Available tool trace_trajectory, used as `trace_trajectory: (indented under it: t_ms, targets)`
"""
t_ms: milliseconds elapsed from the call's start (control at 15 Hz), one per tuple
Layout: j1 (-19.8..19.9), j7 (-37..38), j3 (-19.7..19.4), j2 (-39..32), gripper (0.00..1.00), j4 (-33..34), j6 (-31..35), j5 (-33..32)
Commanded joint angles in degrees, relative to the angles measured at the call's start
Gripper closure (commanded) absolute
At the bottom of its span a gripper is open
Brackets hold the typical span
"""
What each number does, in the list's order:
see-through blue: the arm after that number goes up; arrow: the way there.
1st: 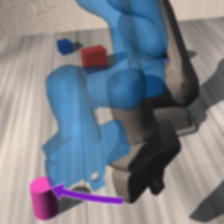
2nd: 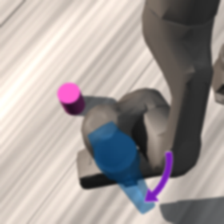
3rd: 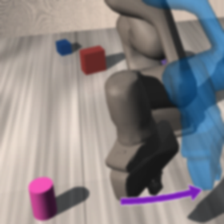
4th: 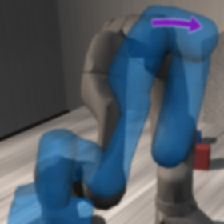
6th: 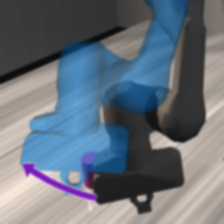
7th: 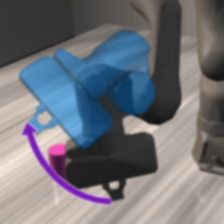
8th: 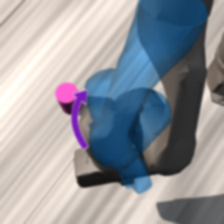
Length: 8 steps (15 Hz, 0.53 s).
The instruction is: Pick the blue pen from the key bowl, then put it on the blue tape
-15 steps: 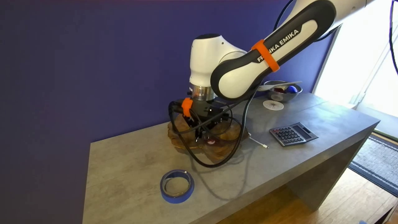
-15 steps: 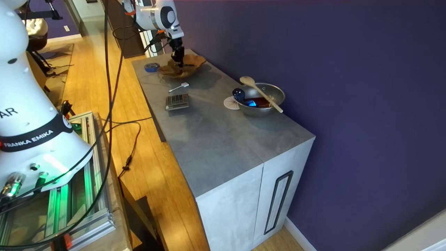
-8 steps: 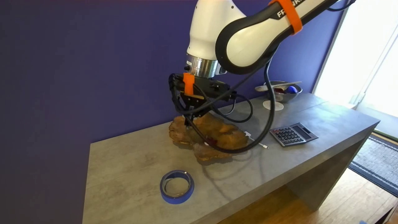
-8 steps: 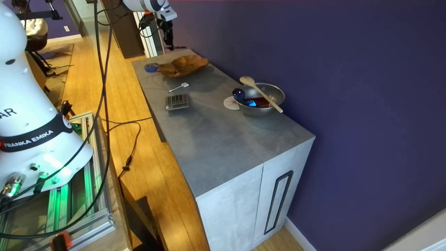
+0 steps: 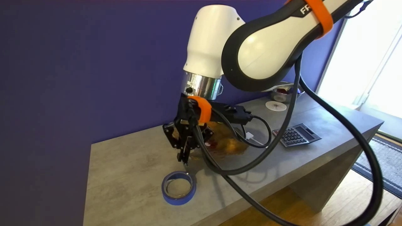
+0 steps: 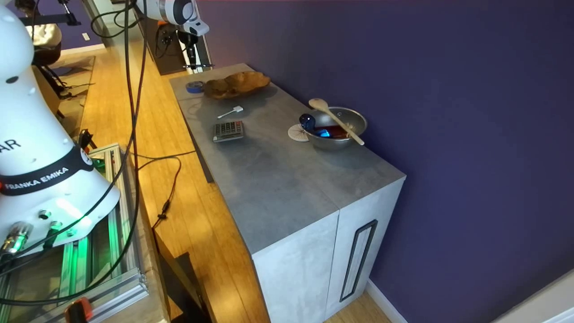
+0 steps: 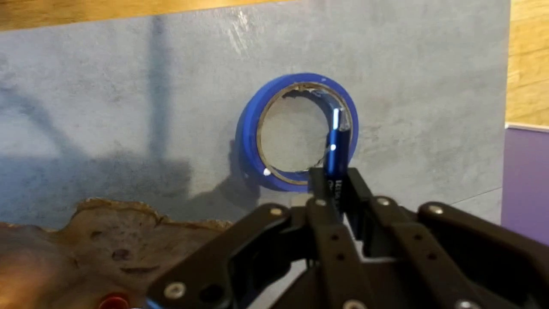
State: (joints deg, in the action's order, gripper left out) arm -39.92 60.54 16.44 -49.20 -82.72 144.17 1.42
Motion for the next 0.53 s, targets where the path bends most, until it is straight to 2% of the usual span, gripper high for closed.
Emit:
trace_trajectory:
  t_ms: [0, 267, 400, 467]
  targets:
    - [-1.2, -1.8, -1.7, -0.1, 0.97, 0.4, -0.2, 2.3]
    - [1.5, -15.1, 4.7, -2.9, 0.97, 1.2, -1.4, 6.7]
    - [0.6, -18.7, 4.8, -4.1, 0.97, 1.7, -3.0, 8.4]
    - [-0.4, -18.8, 3.6, -4.7, 0.97, 2.2, -2.9, 8.5]
